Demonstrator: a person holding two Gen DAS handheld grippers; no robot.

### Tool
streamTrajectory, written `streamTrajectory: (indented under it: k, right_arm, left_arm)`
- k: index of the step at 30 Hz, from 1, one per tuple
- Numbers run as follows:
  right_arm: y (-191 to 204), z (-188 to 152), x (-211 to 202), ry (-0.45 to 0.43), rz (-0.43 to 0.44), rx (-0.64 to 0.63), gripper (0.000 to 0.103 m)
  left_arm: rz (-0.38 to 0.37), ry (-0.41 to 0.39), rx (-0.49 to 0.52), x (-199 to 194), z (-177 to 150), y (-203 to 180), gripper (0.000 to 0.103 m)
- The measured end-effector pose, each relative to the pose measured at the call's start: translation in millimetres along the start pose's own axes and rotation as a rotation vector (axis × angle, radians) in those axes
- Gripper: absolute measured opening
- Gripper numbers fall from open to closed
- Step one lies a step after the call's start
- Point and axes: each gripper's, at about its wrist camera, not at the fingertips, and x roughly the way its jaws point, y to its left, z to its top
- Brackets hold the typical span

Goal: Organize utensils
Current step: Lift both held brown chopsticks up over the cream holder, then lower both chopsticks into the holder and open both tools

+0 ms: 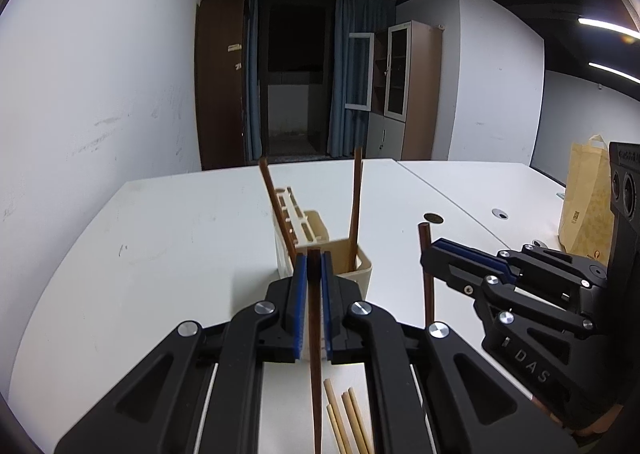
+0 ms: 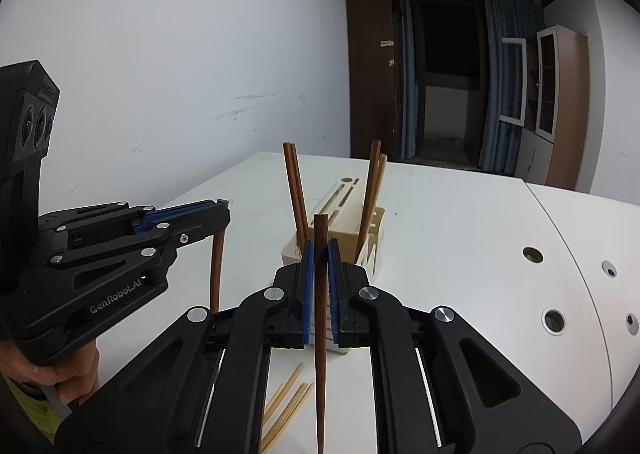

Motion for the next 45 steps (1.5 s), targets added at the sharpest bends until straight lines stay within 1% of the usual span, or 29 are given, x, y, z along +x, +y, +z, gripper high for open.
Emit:
streamTrajectory:
  k: [4, 9, 12, 17, 25, 29, 33, 35, 37, 40, 42, 44, 45]
  right_arm:
    - [-0.9, 13.6, -3.9, -0.033, -0.005, -0.003, 0.006]
    - [-7.0, 31.2, -7.6, -0.092, -0.006, 0.013, 0.006]
    - [-12.3, 36.0, -5.8, -0.121, -0.004, 0.029, 0.006]
    - [-19.7, 42.6, -0.2, -0.149, 0.005, 0.033, 0.006]
    - [-29.5, 55.6, -1.0, -0.234, 0.046, 0.044, 0.006]
    - [-28.2, 57.9, 3.6, -0.253, 0.062, 0.034, 0.006]
    - [-31.7, 60.6, -0.4, -0.303, 0.078, 0.039, 0.006]
    - [-34.4, 62.5, -5.5, -0.341, 0.087, 0.047, 0.006]
    - [-37.4, 63.8, -12.2, -0.397, 0.099, 0.055, 0.006]
    - [-37.5, 63.1, -24.0, -0.487, 0.107, 0.038, 0.006]
    - [-34.7, 64.4, -27.2, -0.505, 0.059, 0.009, 0.006]
    - [-36.3, 66.3, -28.6, -0.522, 0.085, 0.008, 0.006]
    - [-37.3, 66.7, -28.3, -0.529, 0.084, 0.012, 0.006]
  left_arm:
    - [-0.001, -0.038, 0.014, -4.7, 13.1, -0.9, 0.007]
    - [-0.014, -0.086, 0.004, -7.5, 29.8, 4.1, 0.007]
    - [-0.011, -0.118, 0.001, -7.1, 32.5, 6.7, 0.007]
    - [-0.018, -0.132, -0.001, -0.6, 35.5, 9.5, 0.007]
    - [-0.002, -0.239, -0.01, -15.8, 46.4, 13.3, 0.007]
    - [0.0, -0.302, -0.023, -22.9, 48.6, 13.3, 0.007]
    - [0.009, -0.363, -0.035, -29.7, 51.3, 11.9, 0.007]
    - [0.022, -0.405, -0.036, -35.2, 51.6, 11.6, 0.007]
    - [0.016, -0.449, -0.048, -42.7, 52.5, 13.1, 0.007]
    - [0.026, -0.525, -0.092, -57.8, 52.4, 18.7, 0.007]
    - [0.029, -0.568, -0.106, -68.6, 52.1, 19.8, 0.007]
    - [0.041, -0.614, -0.103, -77.2, 50.7, 18.4, 0.007]
    - [0.048, -0.632, -0.093, -79.9, 50.3, 16.2, 0.007]
